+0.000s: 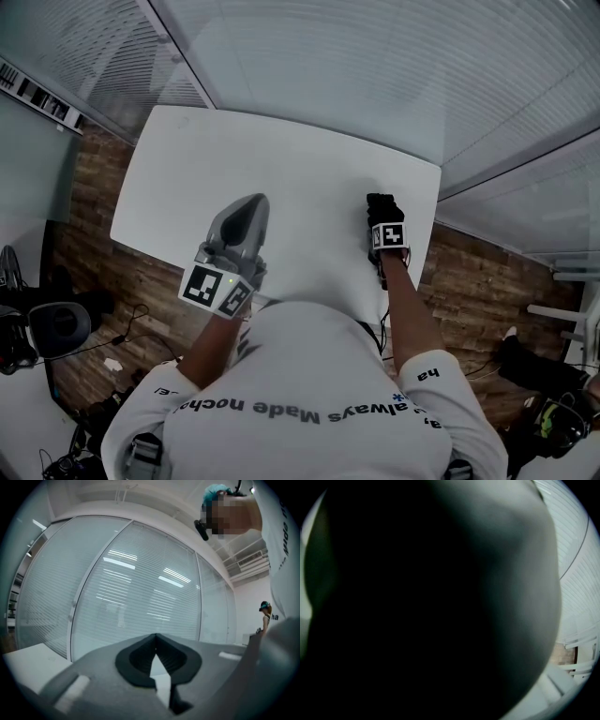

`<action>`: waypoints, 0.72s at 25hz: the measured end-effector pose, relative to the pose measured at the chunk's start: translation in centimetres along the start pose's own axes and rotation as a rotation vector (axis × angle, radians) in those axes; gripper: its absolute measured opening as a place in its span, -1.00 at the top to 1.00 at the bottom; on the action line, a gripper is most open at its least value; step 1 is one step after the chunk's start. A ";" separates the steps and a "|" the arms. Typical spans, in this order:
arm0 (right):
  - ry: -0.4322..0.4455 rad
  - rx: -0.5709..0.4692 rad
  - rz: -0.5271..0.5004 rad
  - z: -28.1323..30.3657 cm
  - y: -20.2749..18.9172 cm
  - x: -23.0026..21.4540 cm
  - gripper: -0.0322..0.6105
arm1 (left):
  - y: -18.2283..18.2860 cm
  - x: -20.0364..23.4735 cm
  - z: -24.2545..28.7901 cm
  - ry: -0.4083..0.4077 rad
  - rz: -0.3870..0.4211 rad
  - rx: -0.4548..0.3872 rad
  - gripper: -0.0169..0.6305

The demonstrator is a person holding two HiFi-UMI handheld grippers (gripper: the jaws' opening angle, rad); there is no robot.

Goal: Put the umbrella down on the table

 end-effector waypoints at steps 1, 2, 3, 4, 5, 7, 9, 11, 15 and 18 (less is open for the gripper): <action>0.001 0.001 0.001 0.1 0.1 0.1 0.14 | 0.0 0.1 0.1 -0.002 -0.001 0.000 0.94; 0.003 0.002 0.003 0.2 0.2 0.1 0.13 | -0.1 0.2 0.2 -0.003 -0.002 0.000 0.94; 0.006 0.001 0.003 0.3 0.3 0.2 0.13 | 0.0 0.3 0.3 -0.004 -0.002 0.000 0.94; 0.008 0.000 0.001 0.2 0.3 0.3 0.12 | 0.0 0.3 0.3 -0.005 -0.003 -0.001 0.94; 0.010 -0.001 0.000 0.2 0.3 0.3 0.11 | 0.1 0.2 0.3 -0.005 -0.003 -0.003 0.93; 0.013 -0.001 0.001 0.1 0.2 0.3 0.10 | 0.3 0.1 0.3 -0.006 -0.002 -0.006 0.93; 0.017 0.000 0.005 0.2 0.3 0.3 0.09 | 0.2 0.2 0.4 -0.006 -0.001 -0.006 0.94; 0.025 -0.002 0.008 0.2 0.3 0.2 0.08 | 0.1 0.1 0.5 -0.005 -0.001 -0.005 0.94; 0.035 0.001 0.014 0.0 0.1 0.3 0.02 | -0.1 -0.1 0.5 -0.007 -0.005 -0.005 0.94; 0.036 -0.013 0.010 -0.4 0.1 0.3 0.02 | -0.1 -0.2 0.6 -0.011 -0.008 -0.006 0.94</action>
Point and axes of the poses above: the fingertips, and each gripper's own axes: z forward along the fingers, x to its left, y out of its top, the point moved 6 cm from there along -z, backward along the fingers, and after that the axes turned 14 degrees about y, right-handed, at the moved point
